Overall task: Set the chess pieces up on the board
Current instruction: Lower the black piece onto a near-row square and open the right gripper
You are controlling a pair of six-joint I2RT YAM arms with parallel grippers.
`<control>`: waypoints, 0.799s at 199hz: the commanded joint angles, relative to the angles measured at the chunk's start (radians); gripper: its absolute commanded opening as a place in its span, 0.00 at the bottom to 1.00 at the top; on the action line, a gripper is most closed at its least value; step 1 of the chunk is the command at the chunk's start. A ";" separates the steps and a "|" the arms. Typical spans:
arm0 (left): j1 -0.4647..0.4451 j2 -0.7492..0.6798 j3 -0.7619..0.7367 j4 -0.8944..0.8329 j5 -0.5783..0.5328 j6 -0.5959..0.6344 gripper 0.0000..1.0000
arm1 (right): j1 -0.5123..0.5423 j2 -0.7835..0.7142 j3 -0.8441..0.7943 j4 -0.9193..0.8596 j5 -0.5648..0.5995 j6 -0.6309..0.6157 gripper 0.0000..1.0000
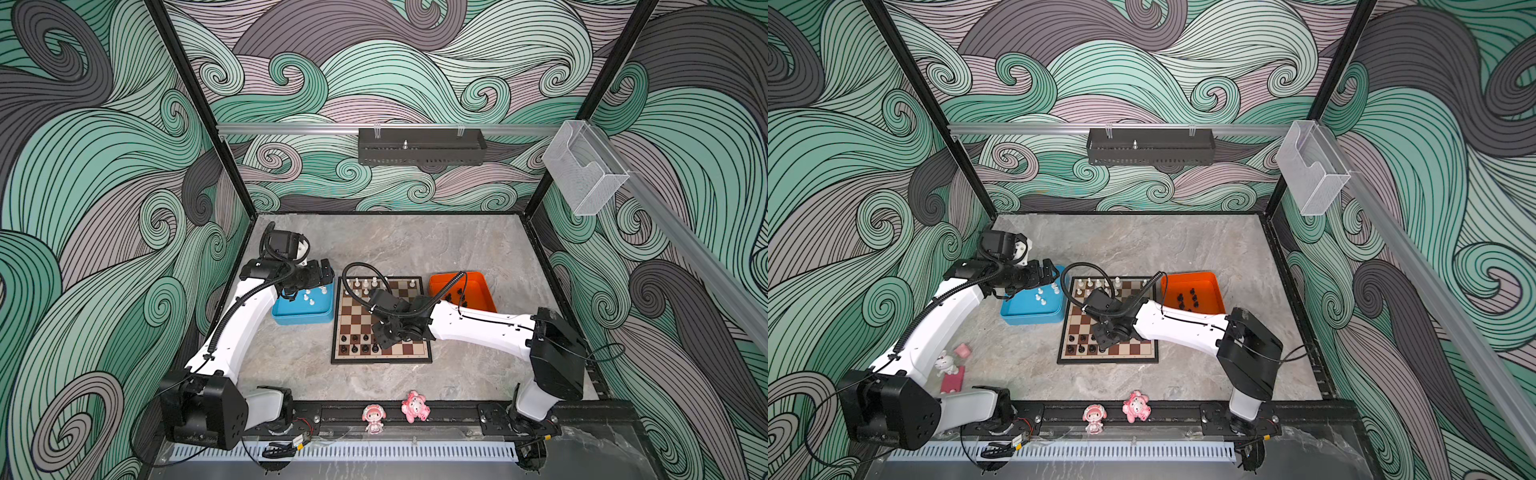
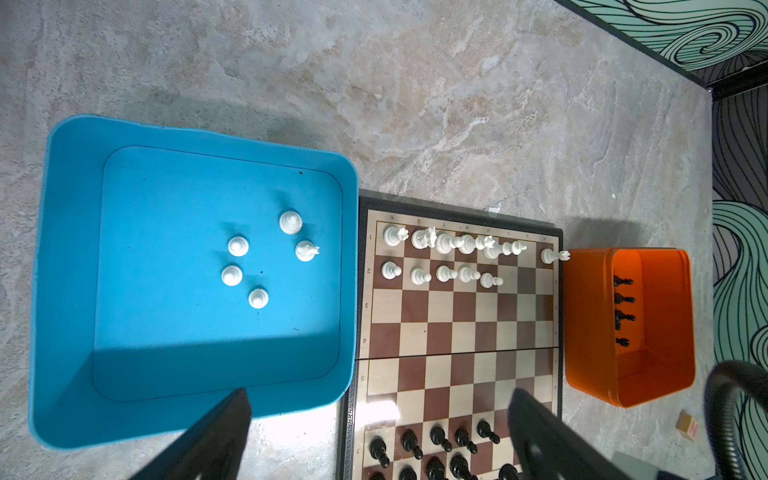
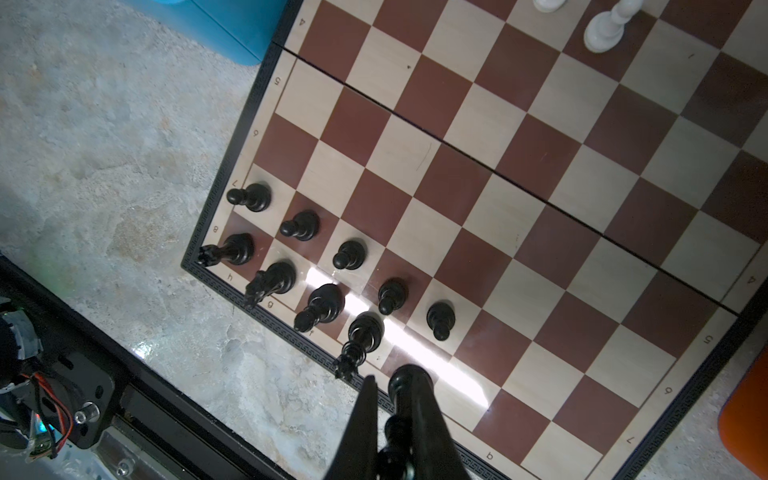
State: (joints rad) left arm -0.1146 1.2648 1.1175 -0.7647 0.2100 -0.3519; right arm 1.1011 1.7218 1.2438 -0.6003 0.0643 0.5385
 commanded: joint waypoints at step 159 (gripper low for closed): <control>-0.001 -0.024 -0.028 -0.008 -0.002 -0.016 0.99 | 0.010 0.054 -0.040 0.025 -0.029 0.026 0.12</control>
State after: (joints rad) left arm -0.1146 1.2526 1.0939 -0.7650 0.2100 -0.3565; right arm 1.1069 1.7596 1.2072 -0.5758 0.0444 0.5583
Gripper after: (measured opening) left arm 0.987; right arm 0.140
